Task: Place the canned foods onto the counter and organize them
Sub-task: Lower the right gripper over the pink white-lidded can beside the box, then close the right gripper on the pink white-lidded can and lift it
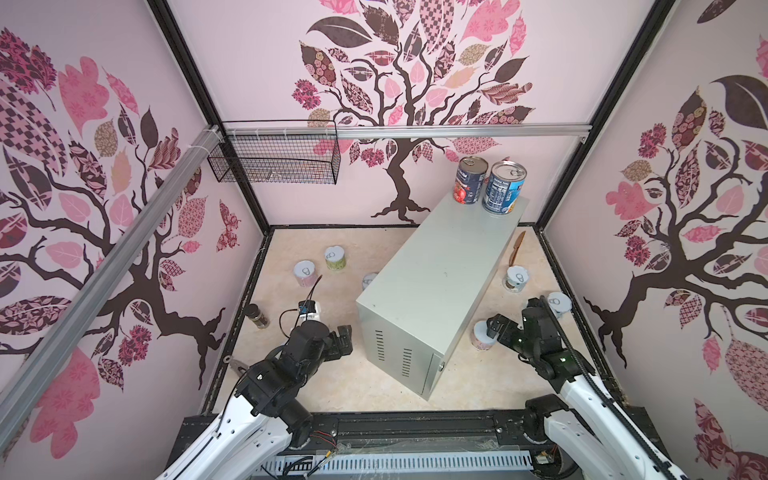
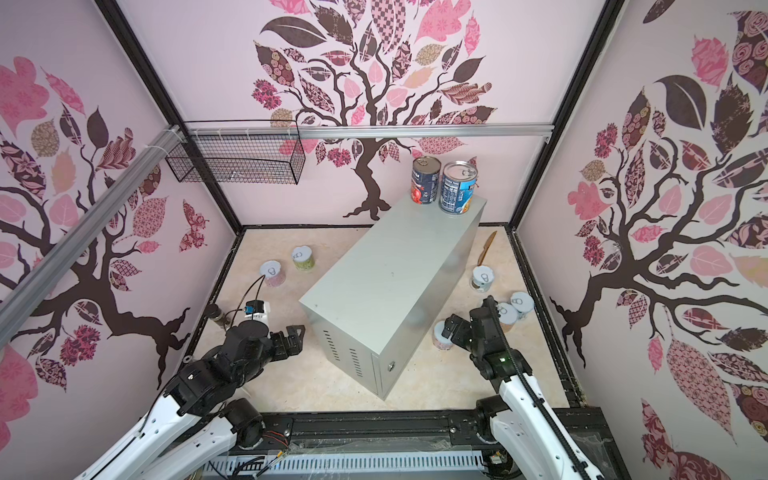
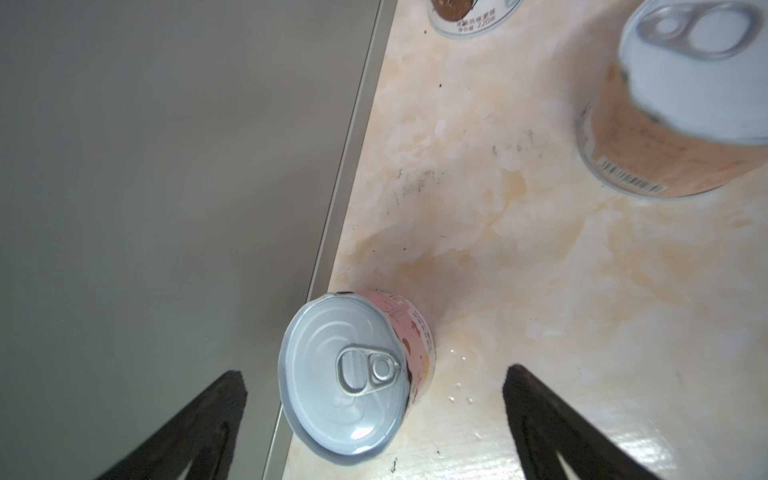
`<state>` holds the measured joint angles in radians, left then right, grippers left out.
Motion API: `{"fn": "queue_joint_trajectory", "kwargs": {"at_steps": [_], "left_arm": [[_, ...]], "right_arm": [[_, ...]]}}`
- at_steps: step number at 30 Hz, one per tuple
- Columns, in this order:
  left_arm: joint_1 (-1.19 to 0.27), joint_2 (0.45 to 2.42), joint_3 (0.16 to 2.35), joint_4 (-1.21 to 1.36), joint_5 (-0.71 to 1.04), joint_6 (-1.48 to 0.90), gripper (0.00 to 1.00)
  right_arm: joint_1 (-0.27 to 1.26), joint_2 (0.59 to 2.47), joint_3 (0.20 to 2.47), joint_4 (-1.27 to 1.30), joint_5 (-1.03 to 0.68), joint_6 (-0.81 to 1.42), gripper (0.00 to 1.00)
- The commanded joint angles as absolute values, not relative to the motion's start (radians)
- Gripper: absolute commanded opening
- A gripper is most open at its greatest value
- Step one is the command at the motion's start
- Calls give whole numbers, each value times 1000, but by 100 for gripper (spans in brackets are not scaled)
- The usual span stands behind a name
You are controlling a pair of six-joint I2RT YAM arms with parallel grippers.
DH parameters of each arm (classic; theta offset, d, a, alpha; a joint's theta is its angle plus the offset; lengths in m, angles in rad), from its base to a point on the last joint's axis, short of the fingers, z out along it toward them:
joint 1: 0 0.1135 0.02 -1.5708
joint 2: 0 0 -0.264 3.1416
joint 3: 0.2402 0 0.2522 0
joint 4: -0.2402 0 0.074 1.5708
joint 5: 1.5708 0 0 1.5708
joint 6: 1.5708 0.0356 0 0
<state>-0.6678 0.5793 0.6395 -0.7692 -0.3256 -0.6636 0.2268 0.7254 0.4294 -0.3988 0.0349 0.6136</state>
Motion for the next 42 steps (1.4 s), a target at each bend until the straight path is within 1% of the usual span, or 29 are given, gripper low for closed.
{"fn": "queue_joint_trajectory", "kwargs": {"at_steps": [1,3,6,15,20,23,29,37,42], "left_arm": [[-670,575,609,-683,-310,-673,98],[-666,570,605,-681,-308,-675,98],[-663,552,594,-682,-310,-681,98],[-663,522,588,-699,-306,-686,98],[-675,508,587,-704,-312,-688,98],[-678,505,590,-709,-316,-687,98],[-690,491,586,-711,-334,-692,98],[-692,511,588,-699,-310,-686,98],[-692,506,583,-690,-306,-686,98]], "right_arm": [[283,793,444,-312,79,621,100],[316,847,452,-288,97,621,100],[321,909,462,-258,93,621,100],[322,1007,453,-193,66,614,100],[322,1057,465,-201,58,584,100],[322,1065,470,-221,80,565,100],[322,1058,503,-302,184,513,100],[322,1040,525,-387,282,546,100],[322,1061,537,-407,300,557,100]]}}
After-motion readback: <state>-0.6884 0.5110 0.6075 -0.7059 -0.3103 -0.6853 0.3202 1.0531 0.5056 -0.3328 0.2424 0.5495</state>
